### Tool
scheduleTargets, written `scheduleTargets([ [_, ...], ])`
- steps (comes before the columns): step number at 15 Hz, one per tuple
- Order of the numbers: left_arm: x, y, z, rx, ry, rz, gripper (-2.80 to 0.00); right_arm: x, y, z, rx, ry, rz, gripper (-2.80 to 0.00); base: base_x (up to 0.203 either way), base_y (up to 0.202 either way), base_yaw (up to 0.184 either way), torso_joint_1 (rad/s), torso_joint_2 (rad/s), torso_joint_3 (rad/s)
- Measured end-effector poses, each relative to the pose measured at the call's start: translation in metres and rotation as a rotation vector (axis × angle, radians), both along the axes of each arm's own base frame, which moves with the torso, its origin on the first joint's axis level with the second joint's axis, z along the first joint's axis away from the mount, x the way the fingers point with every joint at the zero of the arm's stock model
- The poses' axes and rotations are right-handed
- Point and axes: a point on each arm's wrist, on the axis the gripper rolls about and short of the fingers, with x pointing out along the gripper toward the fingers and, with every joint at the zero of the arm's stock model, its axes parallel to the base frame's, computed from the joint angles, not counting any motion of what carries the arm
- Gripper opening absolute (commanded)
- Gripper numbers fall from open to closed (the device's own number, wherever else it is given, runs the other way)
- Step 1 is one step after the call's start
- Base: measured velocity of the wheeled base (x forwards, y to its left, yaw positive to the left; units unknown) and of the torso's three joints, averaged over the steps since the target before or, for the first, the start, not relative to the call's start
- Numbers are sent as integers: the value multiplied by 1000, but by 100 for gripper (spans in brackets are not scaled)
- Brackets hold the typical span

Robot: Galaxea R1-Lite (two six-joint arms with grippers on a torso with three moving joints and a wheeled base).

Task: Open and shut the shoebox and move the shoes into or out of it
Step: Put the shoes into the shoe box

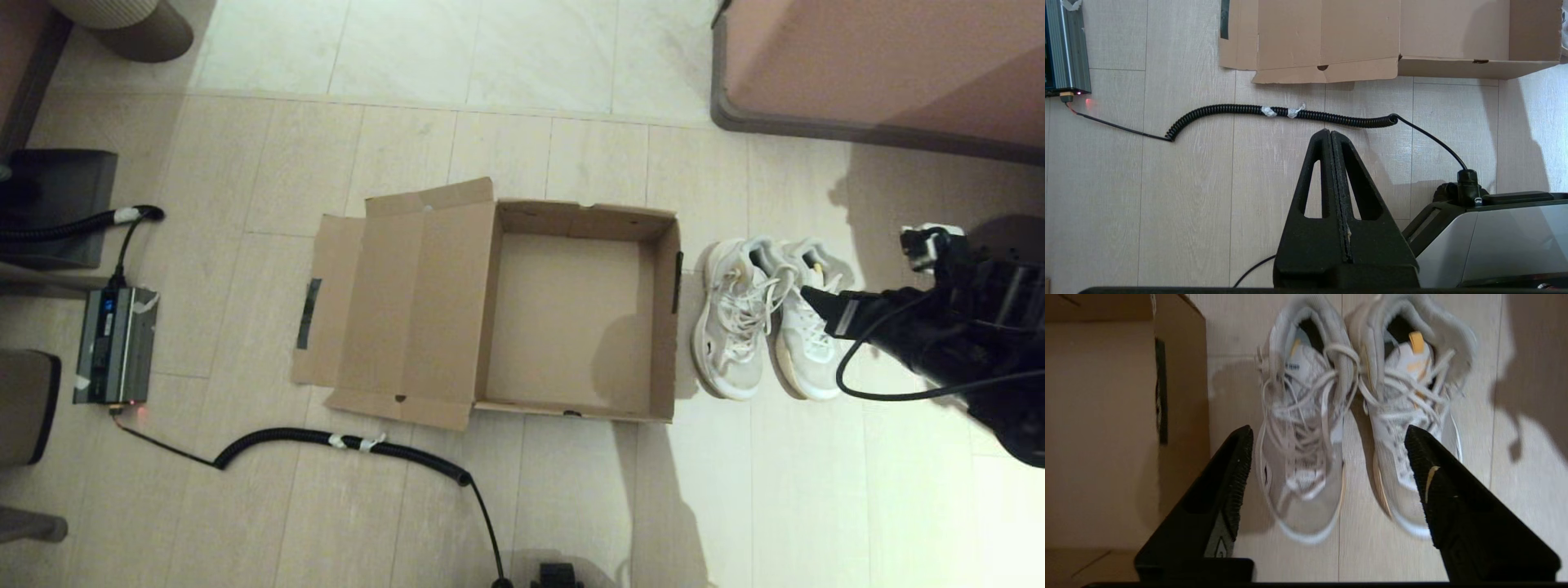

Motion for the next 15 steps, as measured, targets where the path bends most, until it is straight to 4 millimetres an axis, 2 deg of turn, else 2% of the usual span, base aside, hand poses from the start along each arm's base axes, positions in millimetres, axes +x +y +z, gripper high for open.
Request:
scheduleTargets([
  [4, 0, 0, 0, 0, 0, 0, -280, 34, -13, -25, -7, -28, 27, 0, 0, 0, 0, 0, 0, 0],
  [7, 0, 0, 0, 0, 0, 0, -280, 56, -26, -36, -32, -75, 8, 0, 0, 0, 0, 0, 0, 0],
  [9, 0, 0, 0, 0, 0, 0, -280, 67, -34, -42, -42, -89, -7, 0, 0, 0, 0, 0, 0, 0],
  [15, 0, 0, 0, 0, 0, 0, -280, 87, -38, -54, -48, -122, 14, 0, 0, 0, 0, 0, 0, 0],
])
